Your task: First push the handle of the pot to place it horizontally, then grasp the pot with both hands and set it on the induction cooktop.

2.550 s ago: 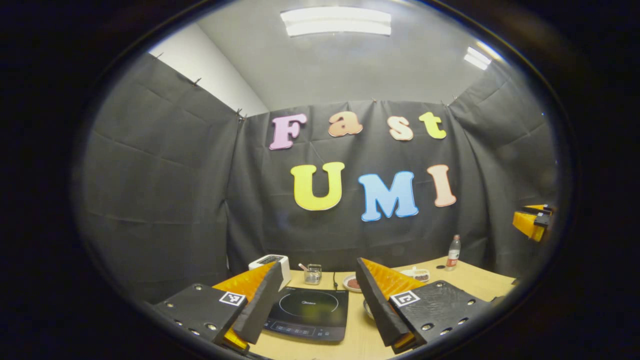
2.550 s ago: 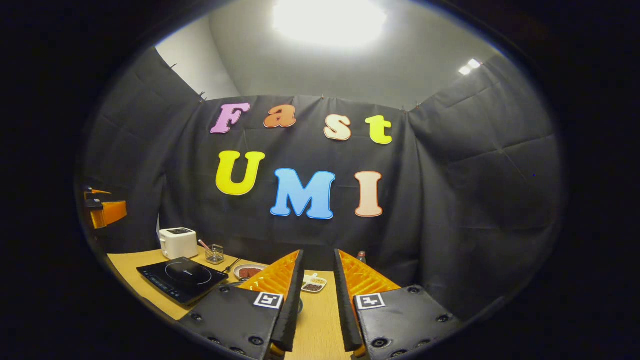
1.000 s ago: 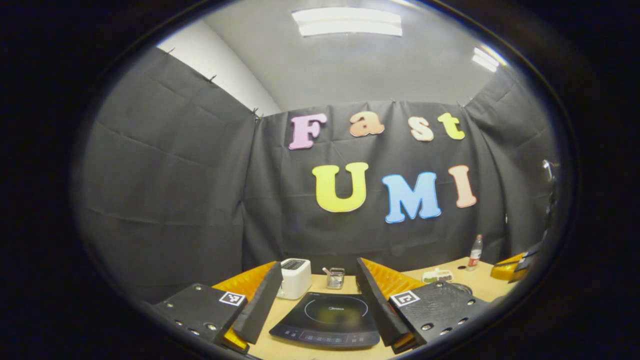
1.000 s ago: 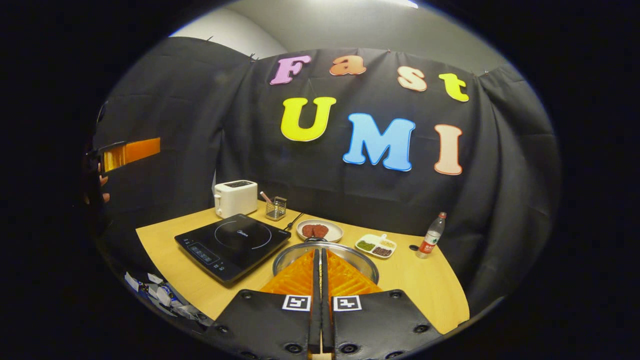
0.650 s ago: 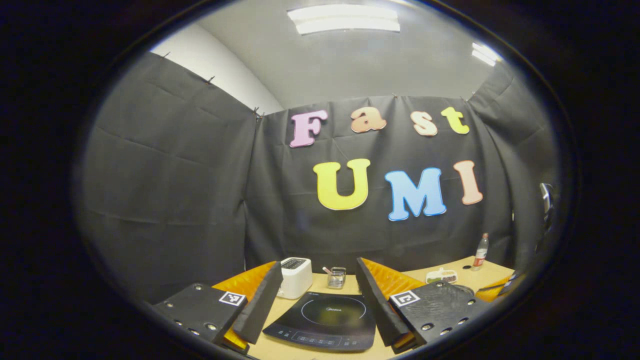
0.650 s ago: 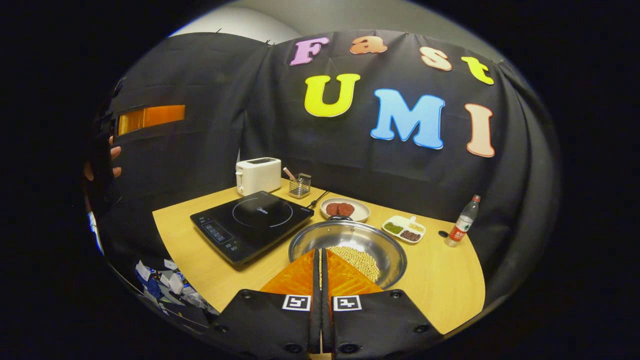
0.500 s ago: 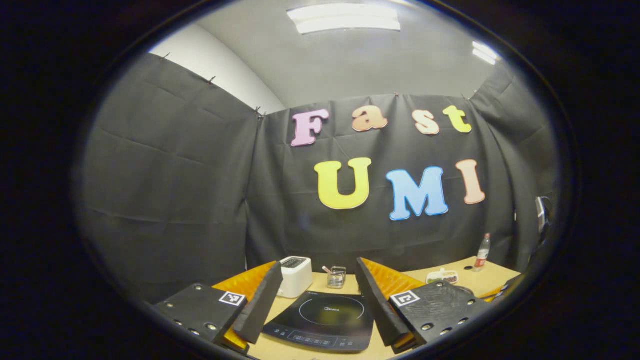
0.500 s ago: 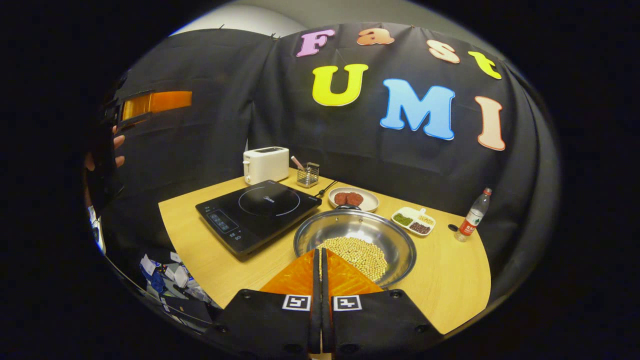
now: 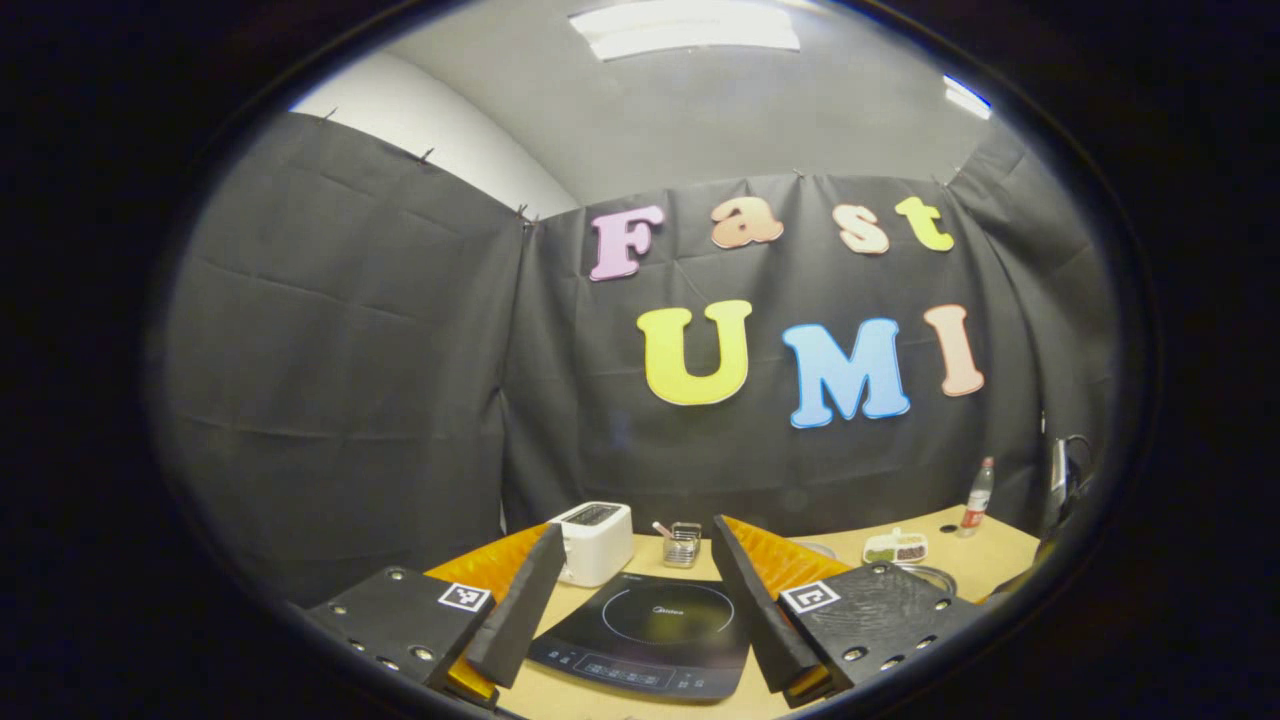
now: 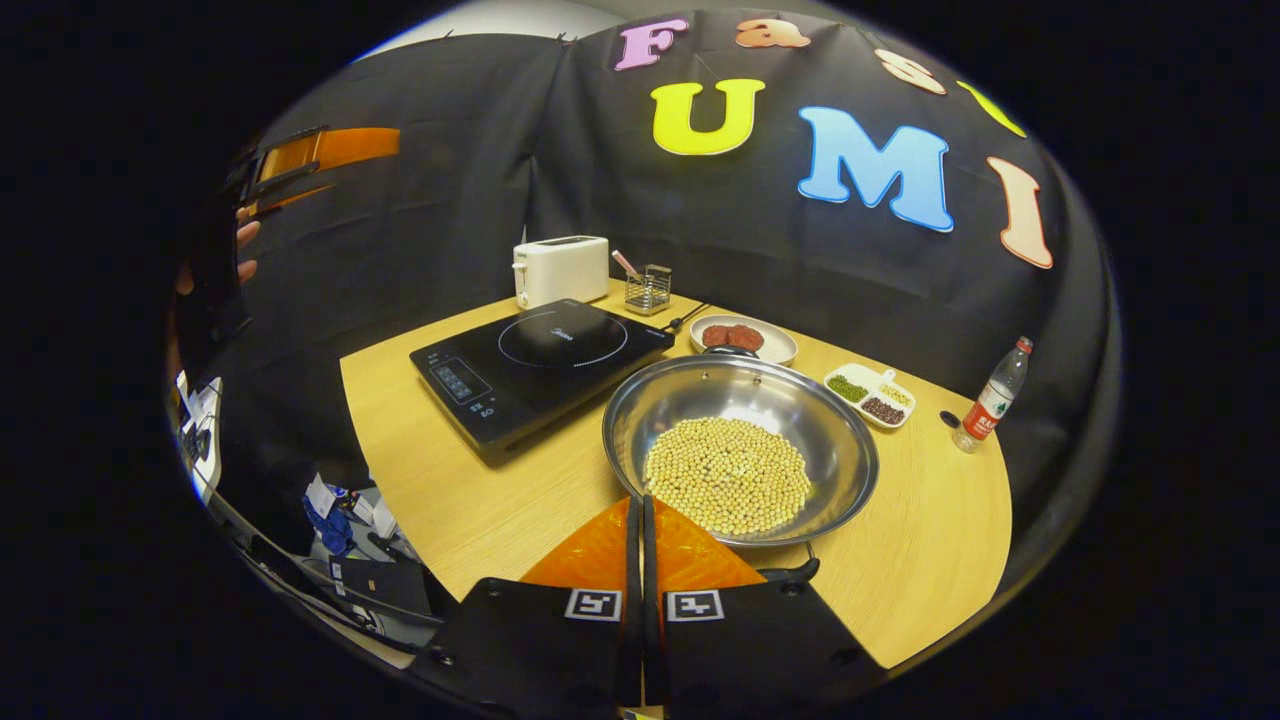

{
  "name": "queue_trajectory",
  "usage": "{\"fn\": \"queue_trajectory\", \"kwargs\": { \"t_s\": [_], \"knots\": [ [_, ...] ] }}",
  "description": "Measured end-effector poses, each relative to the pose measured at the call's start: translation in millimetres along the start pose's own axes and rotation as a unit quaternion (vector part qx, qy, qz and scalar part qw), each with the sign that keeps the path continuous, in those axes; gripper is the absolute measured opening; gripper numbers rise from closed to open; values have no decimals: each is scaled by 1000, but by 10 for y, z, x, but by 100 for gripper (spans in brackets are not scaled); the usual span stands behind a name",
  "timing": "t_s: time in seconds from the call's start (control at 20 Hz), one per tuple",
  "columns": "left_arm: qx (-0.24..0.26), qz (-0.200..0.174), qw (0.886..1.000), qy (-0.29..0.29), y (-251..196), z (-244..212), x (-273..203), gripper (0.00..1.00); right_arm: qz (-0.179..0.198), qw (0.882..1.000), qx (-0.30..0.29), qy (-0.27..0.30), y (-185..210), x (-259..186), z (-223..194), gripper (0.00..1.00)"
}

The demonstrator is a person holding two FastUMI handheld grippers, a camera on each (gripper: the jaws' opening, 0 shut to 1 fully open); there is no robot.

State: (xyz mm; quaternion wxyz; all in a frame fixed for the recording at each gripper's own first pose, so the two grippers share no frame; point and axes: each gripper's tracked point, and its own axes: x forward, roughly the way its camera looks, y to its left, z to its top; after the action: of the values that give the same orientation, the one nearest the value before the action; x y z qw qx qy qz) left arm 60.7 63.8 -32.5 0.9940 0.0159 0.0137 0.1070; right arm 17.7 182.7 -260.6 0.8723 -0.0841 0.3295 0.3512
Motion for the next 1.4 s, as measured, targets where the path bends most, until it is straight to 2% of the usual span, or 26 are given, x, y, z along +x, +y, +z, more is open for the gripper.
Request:
{"fn": "queue_trajectory", "kwargs": {
  "t_s": [0.35, 0.5, 0.6, 0.65, 0.9, 0.95, 1.1, 1.3, 1.4],
  "knots": [
    [14, 2, 1000, 2, -37, -13, 39, 87, 10, 999, 26, 41, -46, 198, -254, 2],
    [15, 4, 1000, 7, -42, -34, 56, 89, 6, 998, 33, 59, -103, 274, -352, 2],
    [14, 4, 1000, 9, -58, -57, 80, 87, 1, 997, 36, 68, -150, 288, -421, 0],
    [14, 4, 1000, 10, -72, -67, 92, 89, -2, 997, 38, 71, -169, 306, -448, 0],
    [18, 0, 1000, 10, -131, -64, 151, 87, -9, 995, 58, 80, -253, 309, -513, 0],
    [18, -1, 1000, 10, -141, -67, 159, 87, -11, 995, 60, 81, -262, 304, -528, 2],
    [17, -4, 1000, 10, -203, -59, 215, 87, -23, 995, 51, 84, -327, 279, -561, 0],
    [17, -9, 1000, 8, -272, -63, 270, 87, -31, 994, 64, 85, -429, 252, -584, 5],
    [15, -12, 1000, 9, -334, -80, 308, 87, -38, 993, 70, 85, -498, 246, -600, 2]
  ]
}}
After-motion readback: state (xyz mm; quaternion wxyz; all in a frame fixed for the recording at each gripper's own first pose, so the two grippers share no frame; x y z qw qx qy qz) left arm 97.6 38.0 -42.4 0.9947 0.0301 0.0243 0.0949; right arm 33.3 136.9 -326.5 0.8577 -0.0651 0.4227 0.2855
